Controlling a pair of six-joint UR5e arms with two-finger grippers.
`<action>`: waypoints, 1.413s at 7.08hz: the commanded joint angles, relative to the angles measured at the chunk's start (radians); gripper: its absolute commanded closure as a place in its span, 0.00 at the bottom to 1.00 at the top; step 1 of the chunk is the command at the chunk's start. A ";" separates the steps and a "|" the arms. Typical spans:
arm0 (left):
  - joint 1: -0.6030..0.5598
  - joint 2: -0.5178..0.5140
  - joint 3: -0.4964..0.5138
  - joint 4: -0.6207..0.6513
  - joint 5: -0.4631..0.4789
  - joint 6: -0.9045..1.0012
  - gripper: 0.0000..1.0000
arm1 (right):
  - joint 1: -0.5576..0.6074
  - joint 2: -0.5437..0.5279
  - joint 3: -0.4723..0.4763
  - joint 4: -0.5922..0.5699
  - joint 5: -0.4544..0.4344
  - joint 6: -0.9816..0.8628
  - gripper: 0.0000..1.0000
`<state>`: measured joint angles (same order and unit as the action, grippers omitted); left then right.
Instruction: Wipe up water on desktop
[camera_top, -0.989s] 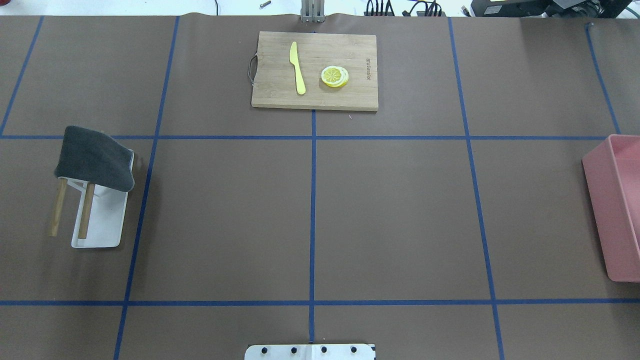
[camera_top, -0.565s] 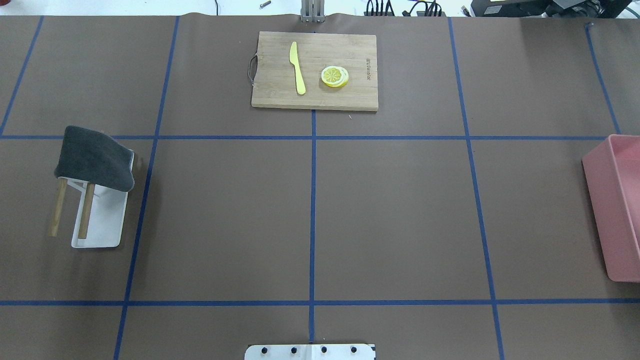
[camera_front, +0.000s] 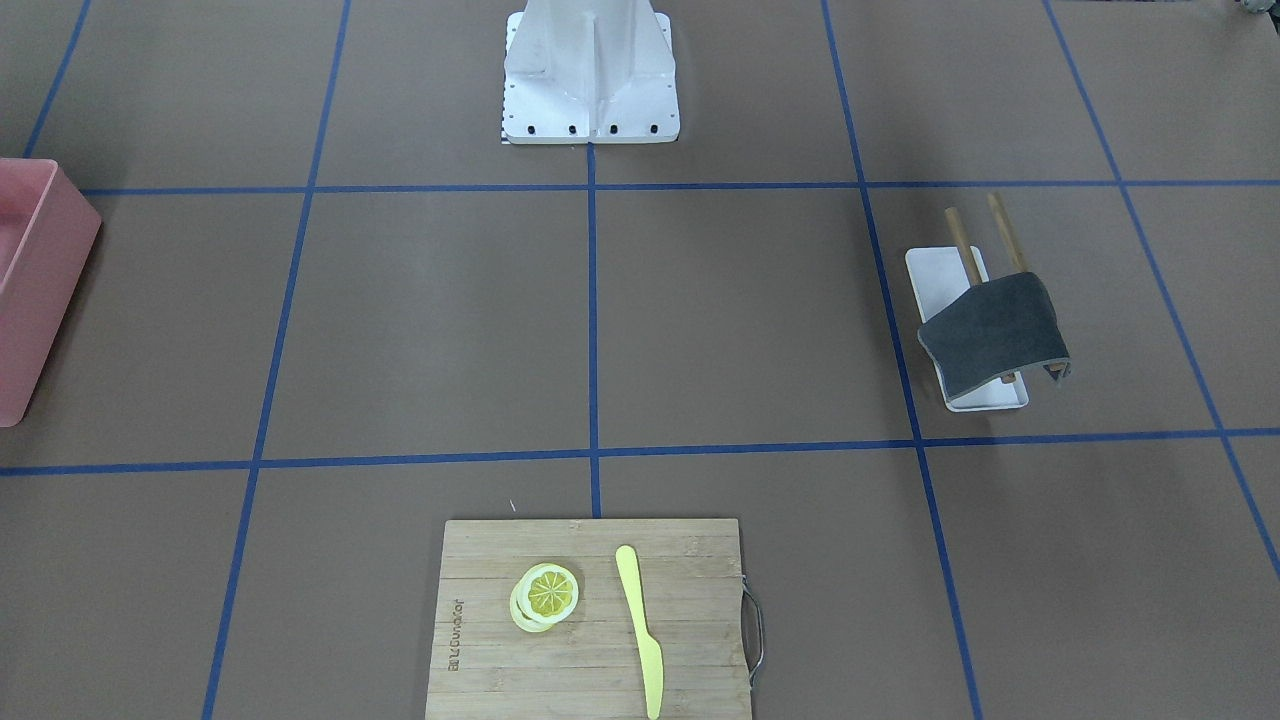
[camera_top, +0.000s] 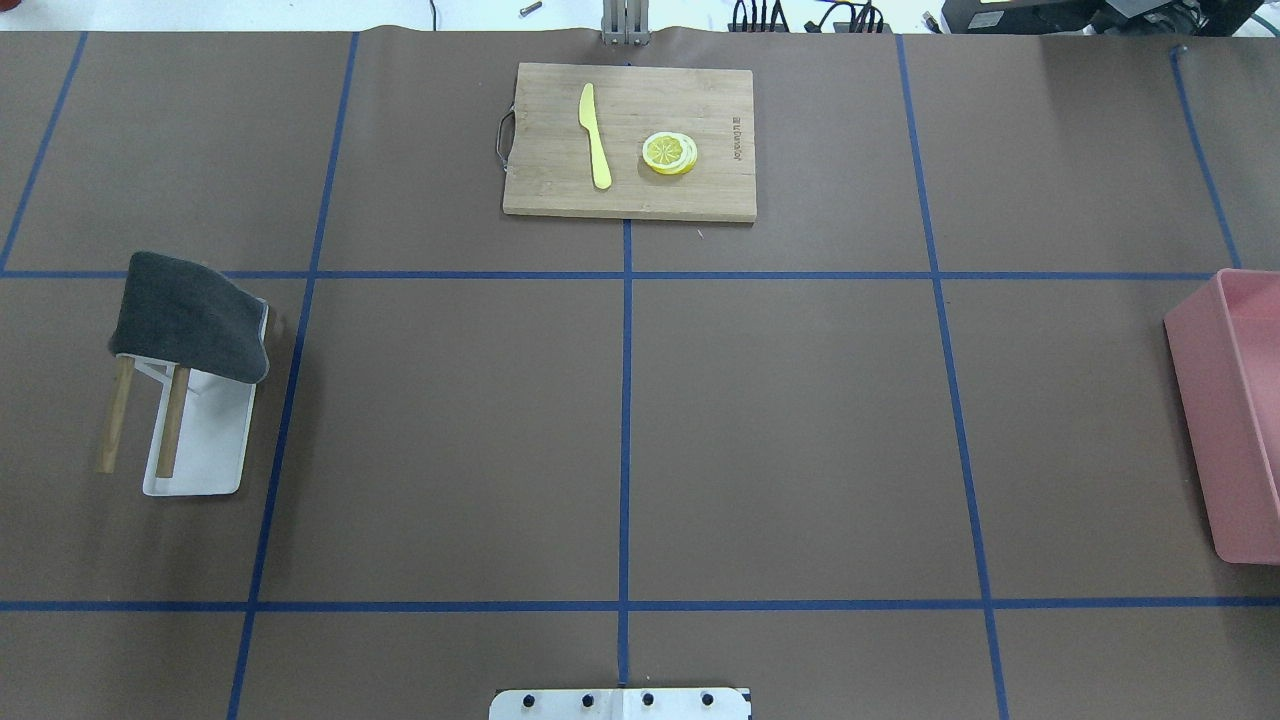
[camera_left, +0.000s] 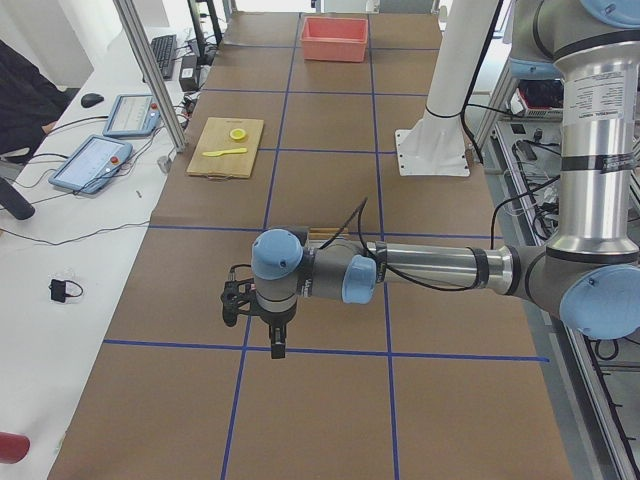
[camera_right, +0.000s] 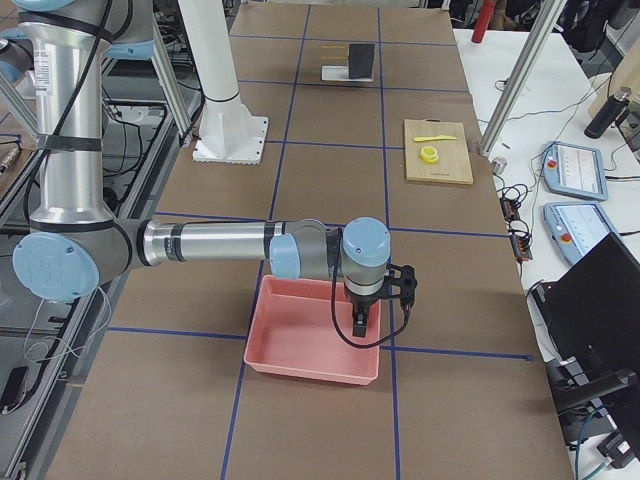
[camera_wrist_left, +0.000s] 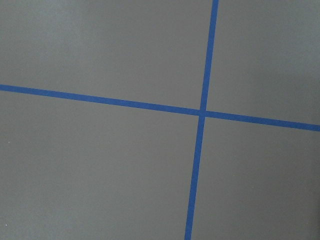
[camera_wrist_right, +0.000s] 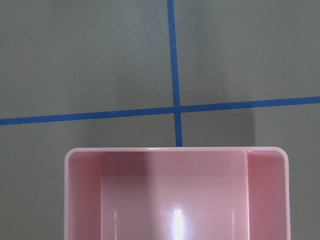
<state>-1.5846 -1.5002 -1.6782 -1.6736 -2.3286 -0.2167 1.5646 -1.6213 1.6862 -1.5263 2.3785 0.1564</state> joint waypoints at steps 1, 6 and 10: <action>0.000 0.000 0.000 0.000 0.000 0.000 0.02 | 0.000 0.000 0.000 0.000 0.001 0.000 0.00; 0.000 -0.011 -0.005 0.000 0.000 0.000 0.02 | 0.000 -0.008 0.003 0.005 0.002 0.000 0.00; 0.024 -0.058 -0.064 -0.080 -0.008 -0.003 0.02 | 0.000 -0.006 0.003 0.009 0.007 -0.003 0.00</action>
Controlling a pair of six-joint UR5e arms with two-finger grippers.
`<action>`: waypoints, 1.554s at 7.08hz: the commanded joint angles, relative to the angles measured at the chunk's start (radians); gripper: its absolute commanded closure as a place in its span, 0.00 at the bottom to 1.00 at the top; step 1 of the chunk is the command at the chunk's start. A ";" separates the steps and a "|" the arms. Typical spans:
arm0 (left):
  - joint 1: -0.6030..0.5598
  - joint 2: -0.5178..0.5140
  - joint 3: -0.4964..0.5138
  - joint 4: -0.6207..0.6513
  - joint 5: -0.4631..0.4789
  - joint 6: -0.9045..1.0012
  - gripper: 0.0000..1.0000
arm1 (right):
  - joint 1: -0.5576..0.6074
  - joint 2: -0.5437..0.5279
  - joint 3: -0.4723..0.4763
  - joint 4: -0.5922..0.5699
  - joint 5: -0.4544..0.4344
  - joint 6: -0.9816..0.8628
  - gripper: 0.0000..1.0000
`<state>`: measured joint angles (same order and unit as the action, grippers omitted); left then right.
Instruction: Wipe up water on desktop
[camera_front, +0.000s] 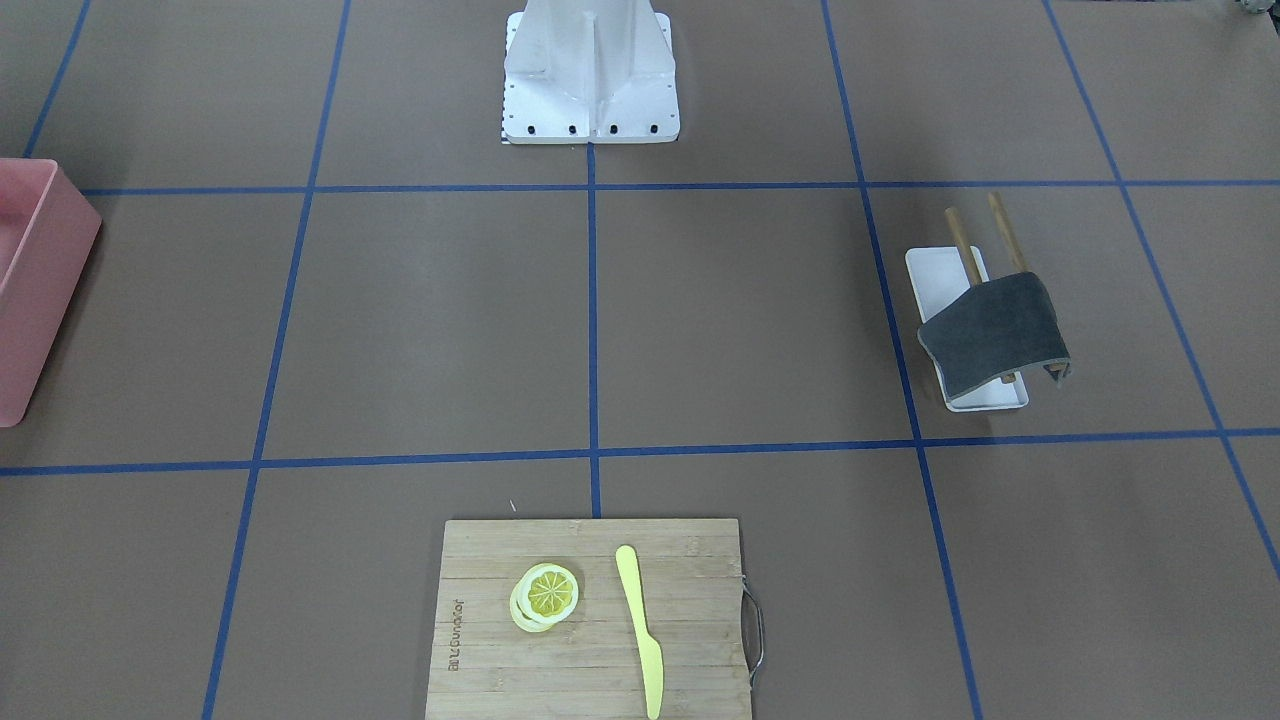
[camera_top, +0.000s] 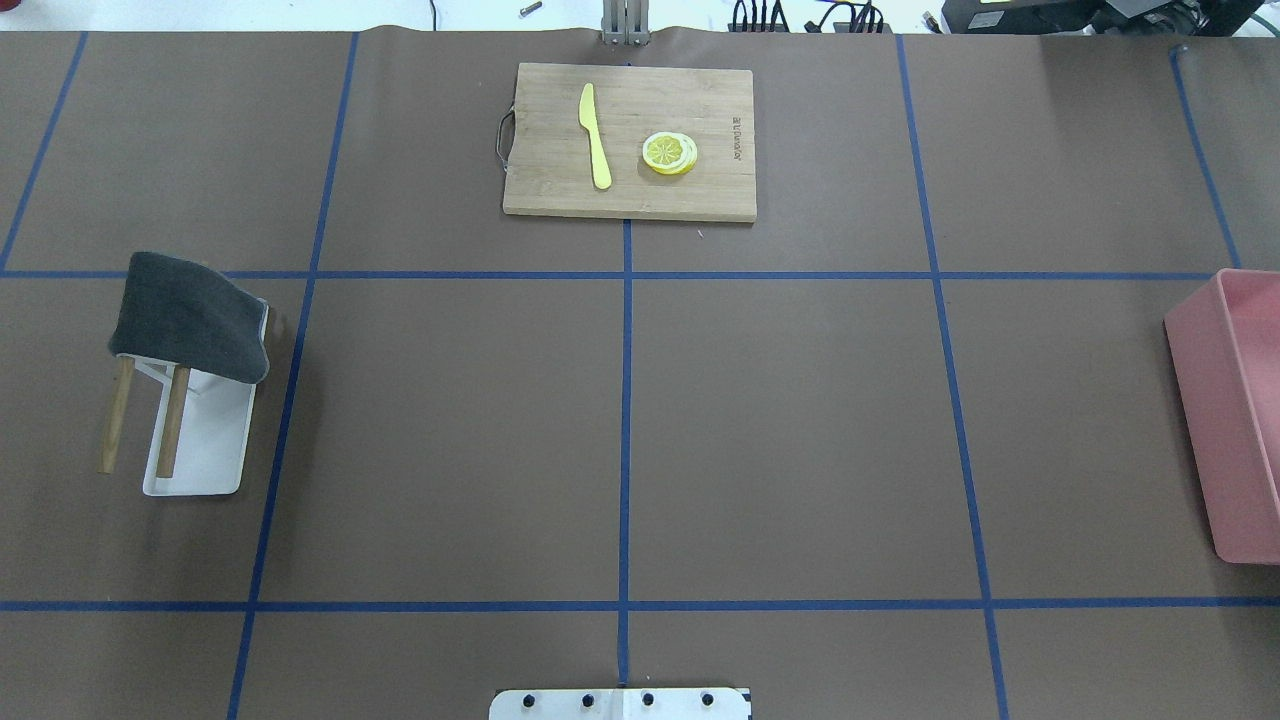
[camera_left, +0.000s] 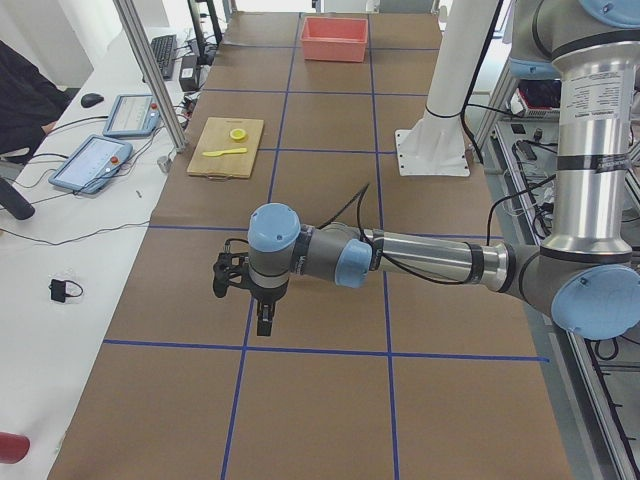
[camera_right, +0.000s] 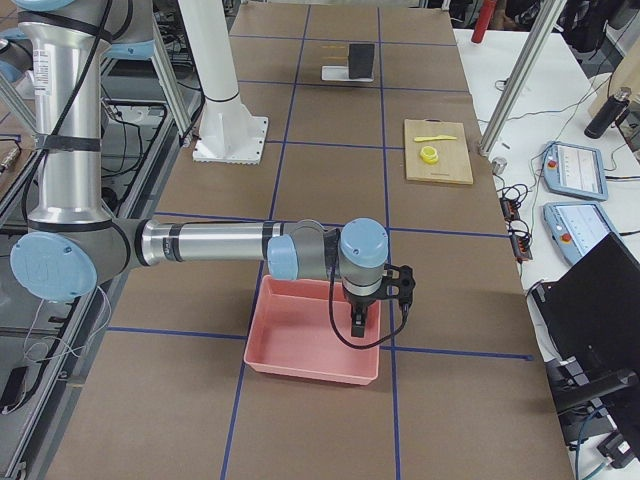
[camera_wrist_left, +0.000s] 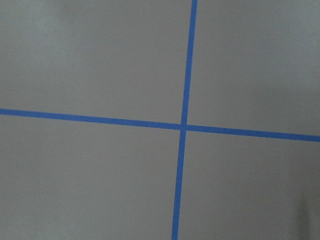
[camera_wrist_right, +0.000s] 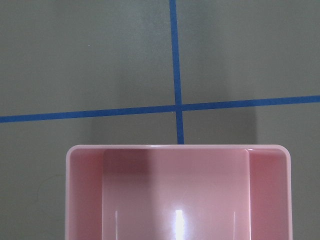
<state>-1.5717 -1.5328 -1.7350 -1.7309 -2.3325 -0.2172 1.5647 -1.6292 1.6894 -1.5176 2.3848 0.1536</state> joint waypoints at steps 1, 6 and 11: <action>0.037 -0.048 -0.006 -0.027 -0.016 -0.002 0.02 | 0.000 0.002 -0.002 0.000 0.001 0.000 0.00; 0.324 -0.064 0.002 -0.358 -0.096 -0.704 0.02 | 0.000 0.002 -0.002 0.002 -0.001 0.003 0.00; 0.424 -0.085 0.020 -0.415 -0.091 -0.778 0.03 | 0.000 -0.001 -0.004 -0.003 0.004 0.003 0.00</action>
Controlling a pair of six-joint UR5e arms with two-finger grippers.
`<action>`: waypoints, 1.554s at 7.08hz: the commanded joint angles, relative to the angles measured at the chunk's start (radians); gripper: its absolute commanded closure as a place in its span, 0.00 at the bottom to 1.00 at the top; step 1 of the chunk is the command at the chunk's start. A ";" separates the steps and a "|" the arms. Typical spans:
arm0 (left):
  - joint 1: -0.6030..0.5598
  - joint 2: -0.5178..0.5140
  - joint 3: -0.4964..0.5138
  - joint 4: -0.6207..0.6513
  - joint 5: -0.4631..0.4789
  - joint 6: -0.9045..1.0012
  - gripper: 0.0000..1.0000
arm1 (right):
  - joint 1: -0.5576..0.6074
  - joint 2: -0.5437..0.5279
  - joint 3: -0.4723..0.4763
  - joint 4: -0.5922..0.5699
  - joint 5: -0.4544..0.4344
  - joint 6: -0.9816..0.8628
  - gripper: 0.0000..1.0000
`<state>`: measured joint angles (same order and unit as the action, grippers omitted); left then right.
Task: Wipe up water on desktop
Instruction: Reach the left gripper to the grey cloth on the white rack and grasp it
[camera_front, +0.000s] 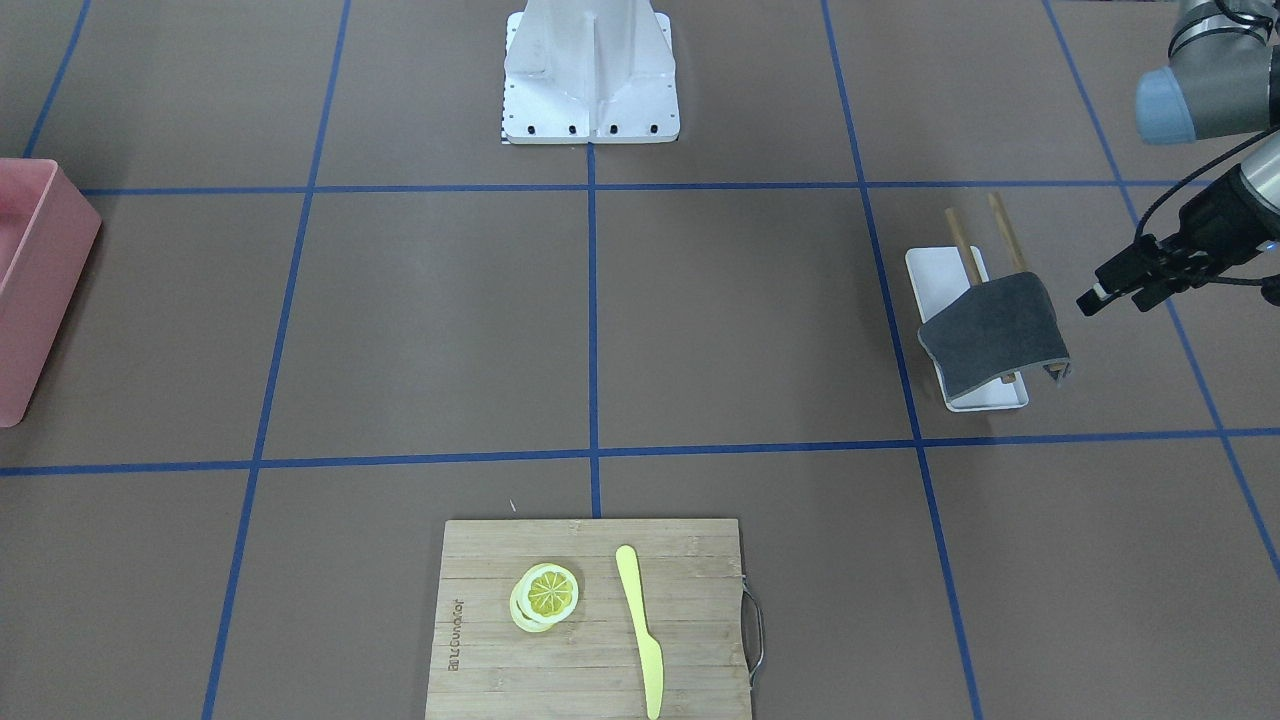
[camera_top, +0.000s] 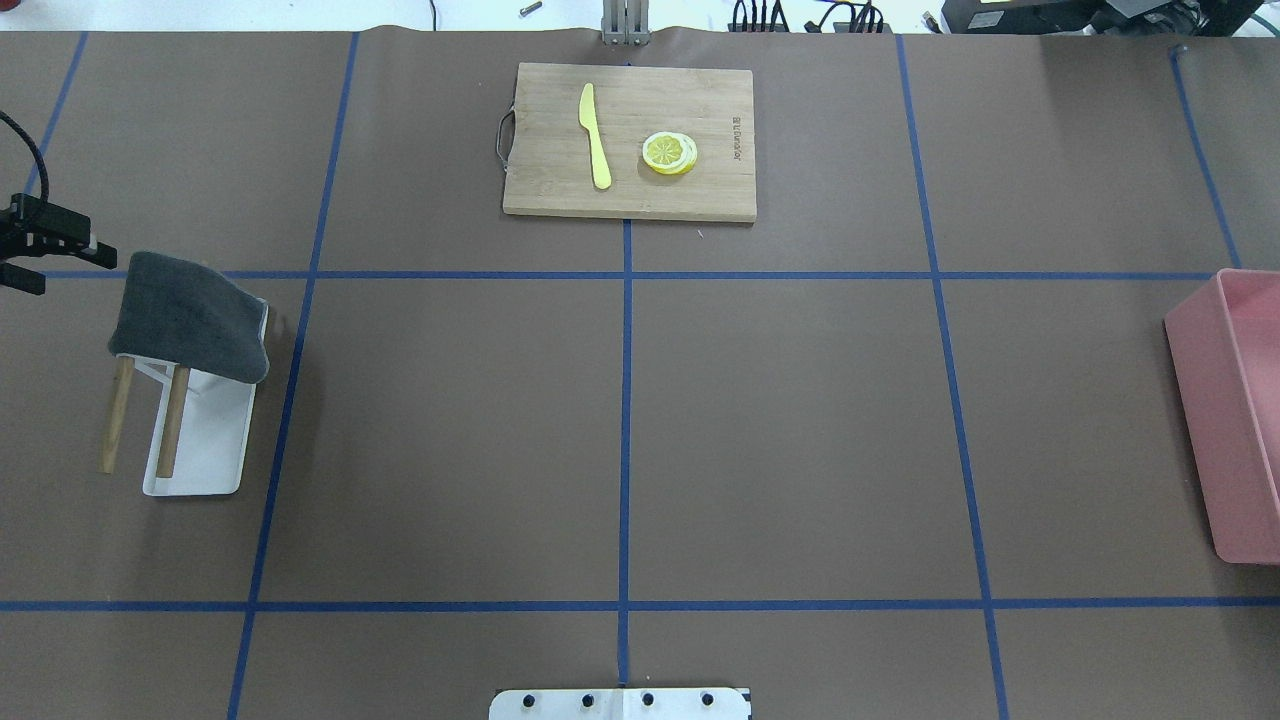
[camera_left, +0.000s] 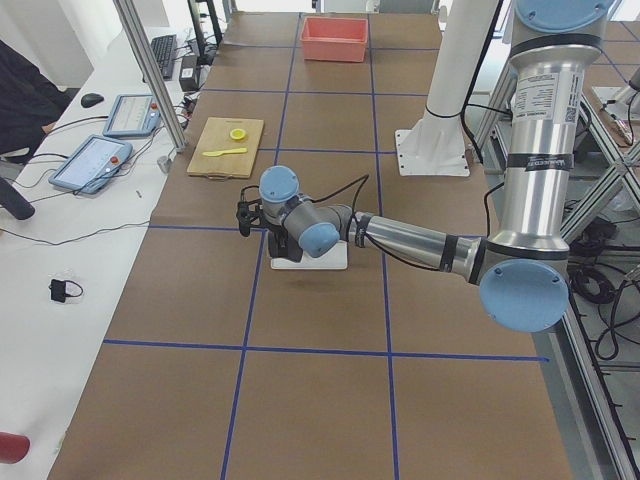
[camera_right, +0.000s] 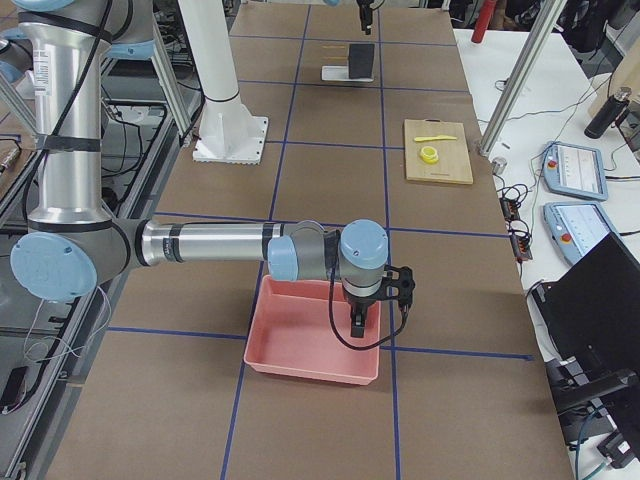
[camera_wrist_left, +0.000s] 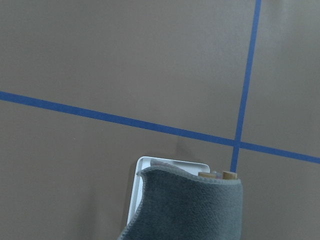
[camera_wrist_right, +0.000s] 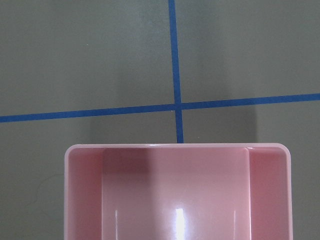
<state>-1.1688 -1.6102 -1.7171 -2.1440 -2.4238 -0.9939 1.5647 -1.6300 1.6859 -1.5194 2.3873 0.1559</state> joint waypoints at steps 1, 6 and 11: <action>0.034 -0.017 0.002 -0.002 0.000 -0.002 0.03 | 0.000 -0.001 0.000 -0.001 0.001 0.001 0.00; 0.053 -0.017 0.025 -0.004 0.000 0.011 0.26 | 0.000 -0.001 -0.002 -0.005 0.001 0.001 0.00; 0.064 -0.022 0.034 -0.004 -0.001 0.014 0.82 | 0.000 -0.001 -0.005 -0.005 0.001 0.001 0.00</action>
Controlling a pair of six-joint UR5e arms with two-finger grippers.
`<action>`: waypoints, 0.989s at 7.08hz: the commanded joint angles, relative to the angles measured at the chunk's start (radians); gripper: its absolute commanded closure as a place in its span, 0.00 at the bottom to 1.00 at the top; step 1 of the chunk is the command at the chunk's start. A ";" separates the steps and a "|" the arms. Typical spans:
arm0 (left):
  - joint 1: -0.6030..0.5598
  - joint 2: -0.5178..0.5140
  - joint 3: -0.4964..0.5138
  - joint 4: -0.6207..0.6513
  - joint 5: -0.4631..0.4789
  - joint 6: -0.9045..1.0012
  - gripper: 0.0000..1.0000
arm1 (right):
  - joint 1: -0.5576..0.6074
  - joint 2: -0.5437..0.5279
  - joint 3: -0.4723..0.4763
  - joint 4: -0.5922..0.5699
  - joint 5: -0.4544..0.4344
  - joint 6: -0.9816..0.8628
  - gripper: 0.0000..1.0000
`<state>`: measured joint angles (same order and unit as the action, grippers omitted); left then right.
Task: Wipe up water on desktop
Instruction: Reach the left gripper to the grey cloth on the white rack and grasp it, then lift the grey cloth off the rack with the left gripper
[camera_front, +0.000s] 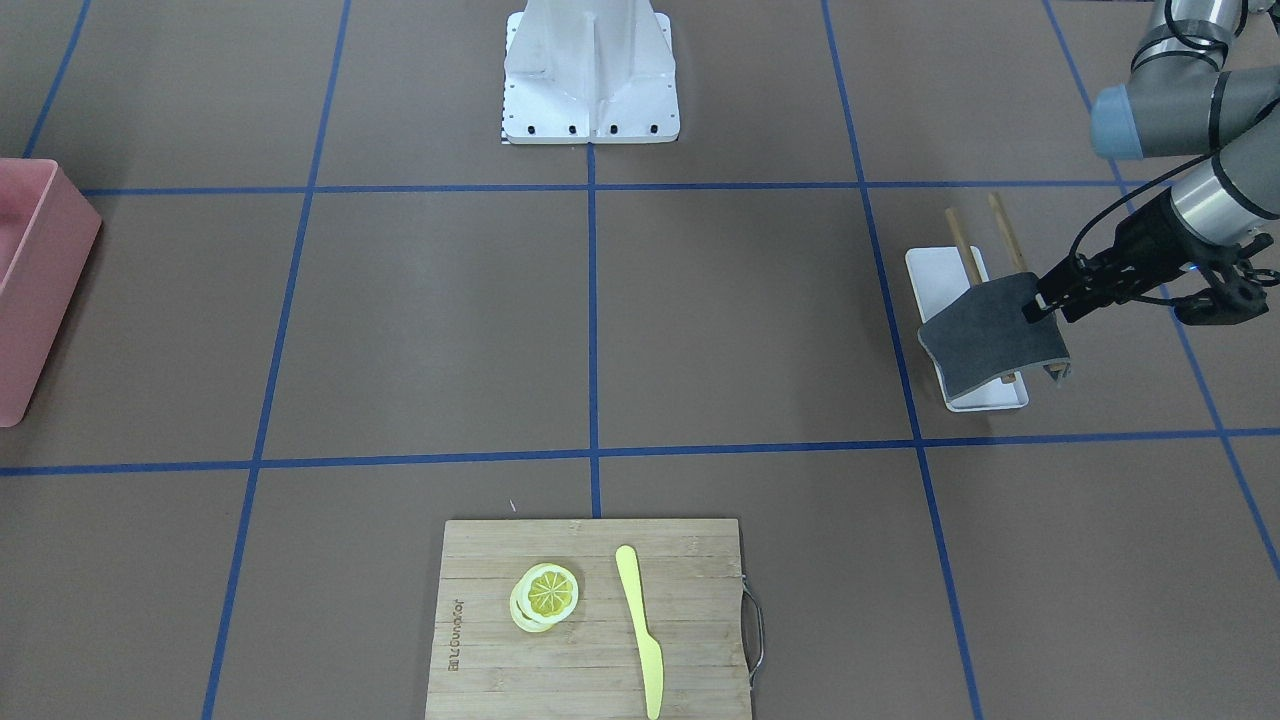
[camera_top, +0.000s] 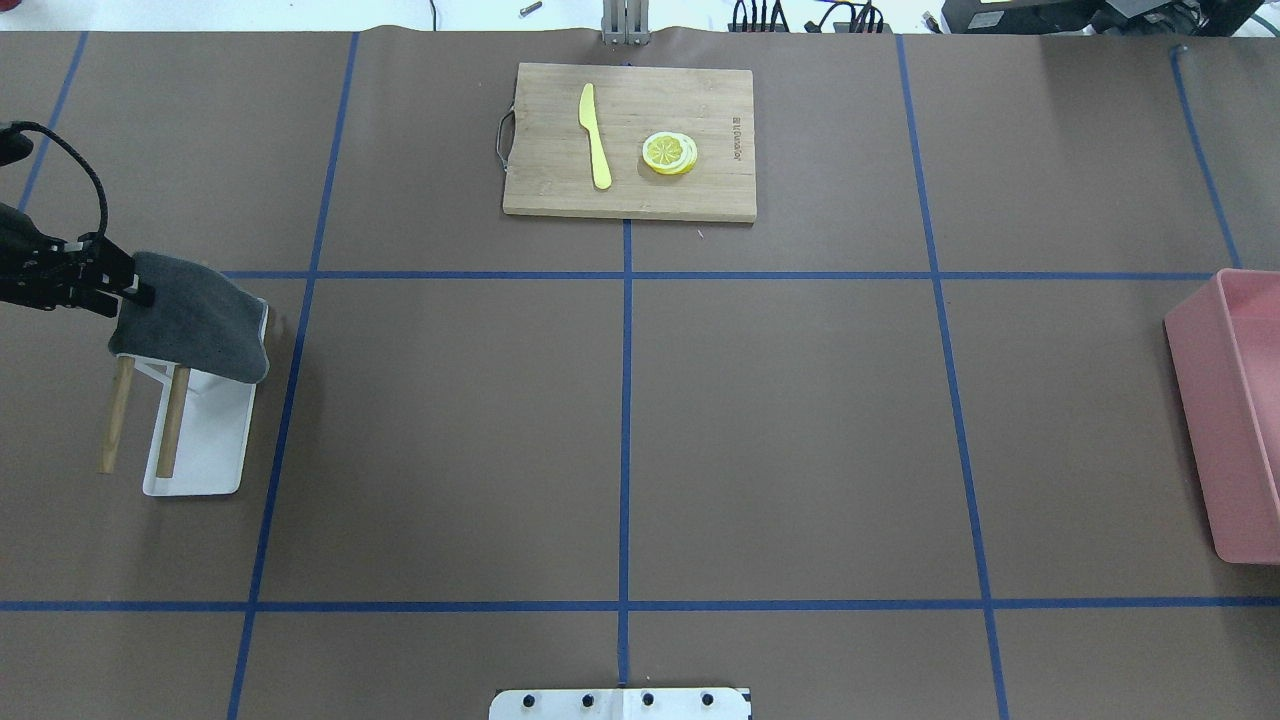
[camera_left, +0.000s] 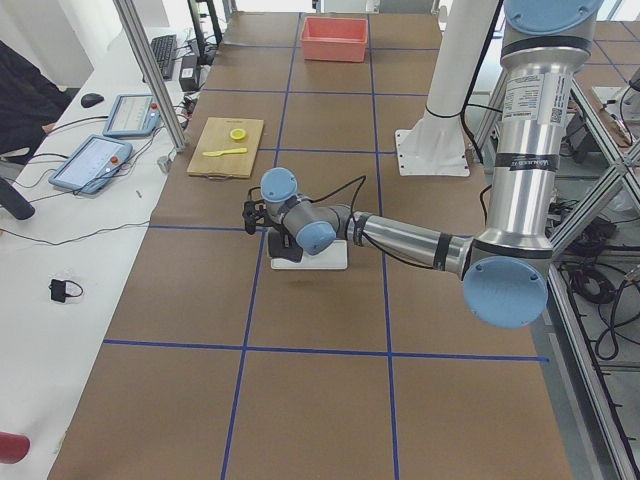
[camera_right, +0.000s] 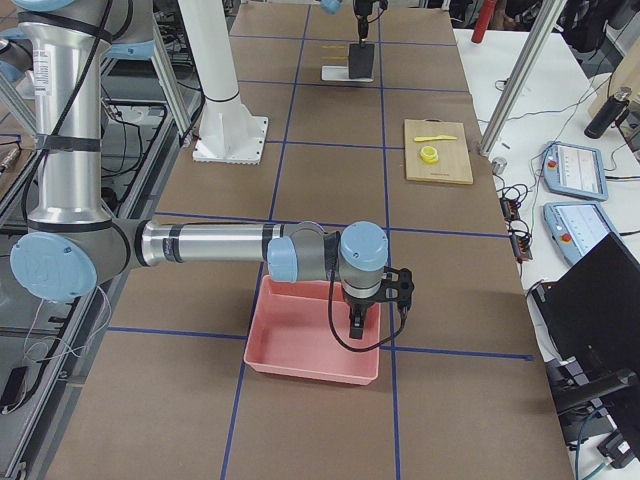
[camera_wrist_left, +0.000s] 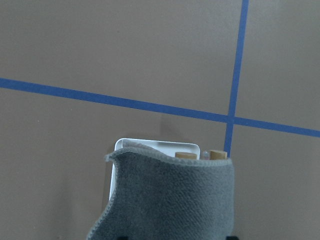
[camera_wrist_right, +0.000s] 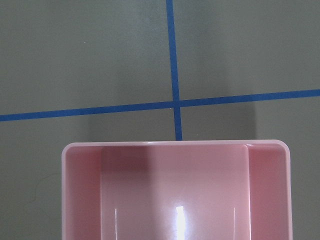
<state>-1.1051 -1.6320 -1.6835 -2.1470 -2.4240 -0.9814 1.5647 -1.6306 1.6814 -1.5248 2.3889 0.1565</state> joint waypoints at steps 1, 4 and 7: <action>-0.001 0.000 -0.001 0.001 -0.009 0.000 0.89 | 0.000 0.002 0.000 0.000 0.000 0.000 0.00; -0.001 0.006 -0.008 0.003 -0.012 0.000 0.99 | 0.000 0.002 0.000 0.002 0.000 0.000 0.00; -0.016 0.003 -0.011 0.010 -0.069 0.000 1.00 | 0.000 0.003 0.003 0.000 0.000 0.000 0.00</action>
<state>-1.1109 -1.6268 -1.6925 -2.1392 -2.4701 -0.9818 1.5647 -1.6278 1.6826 -1.5243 2.3891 0.1565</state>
